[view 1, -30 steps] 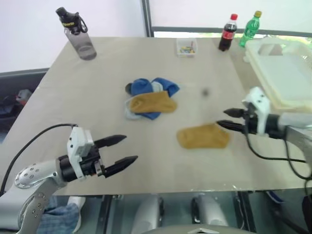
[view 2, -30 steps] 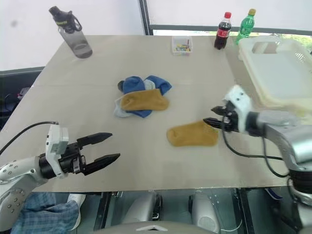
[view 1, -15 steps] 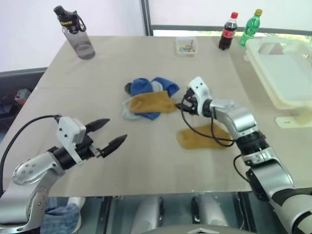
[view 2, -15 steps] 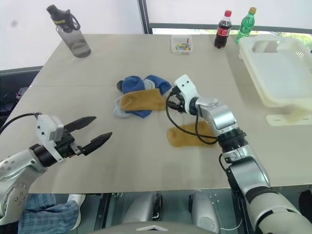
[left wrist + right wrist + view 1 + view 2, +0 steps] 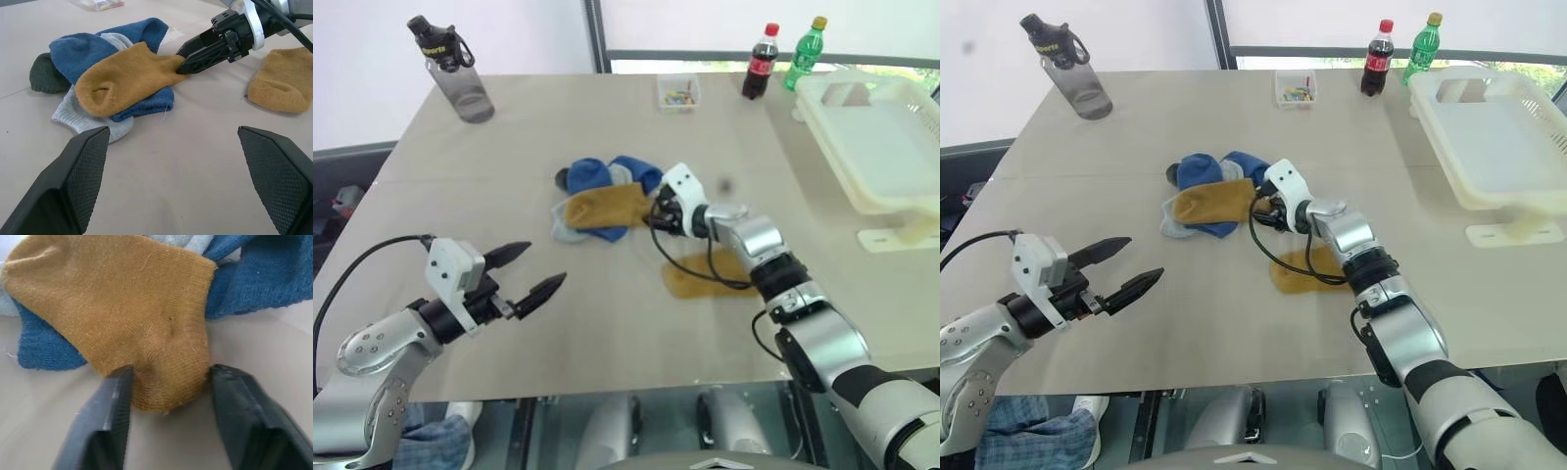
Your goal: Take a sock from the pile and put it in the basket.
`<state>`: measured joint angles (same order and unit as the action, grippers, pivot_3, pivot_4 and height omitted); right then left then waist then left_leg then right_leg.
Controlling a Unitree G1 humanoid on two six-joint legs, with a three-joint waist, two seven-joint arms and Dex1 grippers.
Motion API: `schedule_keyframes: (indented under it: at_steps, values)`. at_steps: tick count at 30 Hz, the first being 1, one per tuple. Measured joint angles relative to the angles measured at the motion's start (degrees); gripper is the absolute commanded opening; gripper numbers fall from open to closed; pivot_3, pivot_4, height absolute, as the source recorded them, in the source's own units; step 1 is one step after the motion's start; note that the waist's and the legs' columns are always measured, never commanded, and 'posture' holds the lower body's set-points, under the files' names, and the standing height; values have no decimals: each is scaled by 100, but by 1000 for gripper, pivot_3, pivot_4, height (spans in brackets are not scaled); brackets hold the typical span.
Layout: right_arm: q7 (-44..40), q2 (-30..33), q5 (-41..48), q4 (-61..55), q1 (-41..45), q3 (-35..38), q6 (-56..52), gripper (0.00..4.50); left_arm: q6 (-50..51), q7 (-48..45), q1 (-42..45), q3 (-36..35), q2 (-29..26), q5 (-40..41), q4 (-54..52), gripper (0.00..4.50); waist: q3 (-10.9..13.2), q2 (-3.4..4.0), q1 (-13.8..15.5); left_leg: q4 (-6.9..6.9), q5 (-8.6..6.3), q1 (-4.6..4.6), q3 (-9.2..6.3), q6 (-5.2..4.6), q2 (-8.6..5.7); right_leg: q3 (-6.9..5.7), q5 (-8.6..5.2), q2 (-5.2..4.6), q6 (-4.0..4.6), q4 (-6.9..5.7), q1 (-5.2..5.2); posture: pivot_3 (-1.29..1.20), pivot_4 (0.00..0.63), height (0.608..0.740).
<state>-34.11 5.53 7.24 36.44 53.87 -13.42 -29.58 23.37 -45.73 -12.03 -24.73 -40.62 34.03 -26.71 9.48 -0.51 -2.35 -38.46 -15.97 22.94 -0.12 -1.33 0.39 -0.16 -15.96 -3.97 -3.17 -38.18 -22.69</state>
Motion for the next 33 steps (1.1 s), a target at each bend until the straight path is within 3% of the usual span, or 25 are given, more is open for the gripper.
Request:
schedule_keyframes:
  at_steps: [1, 2, 3, 10, 21, 28, 33]
  values:
    - [-14, -4, -9, 13, 0, 9, 7, 909, 3, 5, 0, 0, 0, 1, -11, 4500, 0, 0, -1, 0, 0, 0, 0, 0, 0, 0, 0, 0, 0, -1, -1, 0, 150, 740]
    - [-32, -20, -20, 23, 0, 29, 26, 259, 7, 19, 0, 0, 0, 3, -29, 4500, 0, 0, -1, 0, 0, 0, 0, 0, 0, 1, 0, -1, 0, -2, -1, 0, 150, 740]
    - [-38, -31, -24, 23, 0, 40, 30, 34, 10, 31, -1, 0, 0, 4, -40, 4500, 0, 0, -2, 0, 0, 0, 0, 0, 0, 1, 0, -1, 0, -2, -2, 0, 150, 740]
    - [-204, 87, -92, -164, -12, 30, -25, 34, 69, 57, -52, -1, 0, 60, -140, 4500, 1, 2, 6, 1, 0, 1, 0, 0, 0, 1, 0, -6, 0, -1, -4, 0, 150, 740]
    - [-938, 1424, 1, -2191, -737, 48, -1201, 34, 161, 95, 9, 91, 3, 169, -207, 4500, 1, 2, 36, 5, -2, 9, -4, -3, -1, 0, 0, -17, 0, 10, -3, 0, 150, 740]
    - [-1237, 2312, 89, -2702, -1120, 85, -1748, 34, 173, 30, 376, 571, 74, 204, -155, 4500, 2, 3, 37, 5, -6, 6, -2, -10, 0, 1, 0, -15, 0, 8, -3, 0, 150, 740]
    - [-1437, 2712, 140, -2836, -1287, 85, -1901, 34, 192, 54, 1258, 1333, 379, 96, 164, 4500, 1, 3, 64, 2, -12, 5, 0, -21, -4, -1, 1, -7, -1, 7, 1, 0, 150, 740]
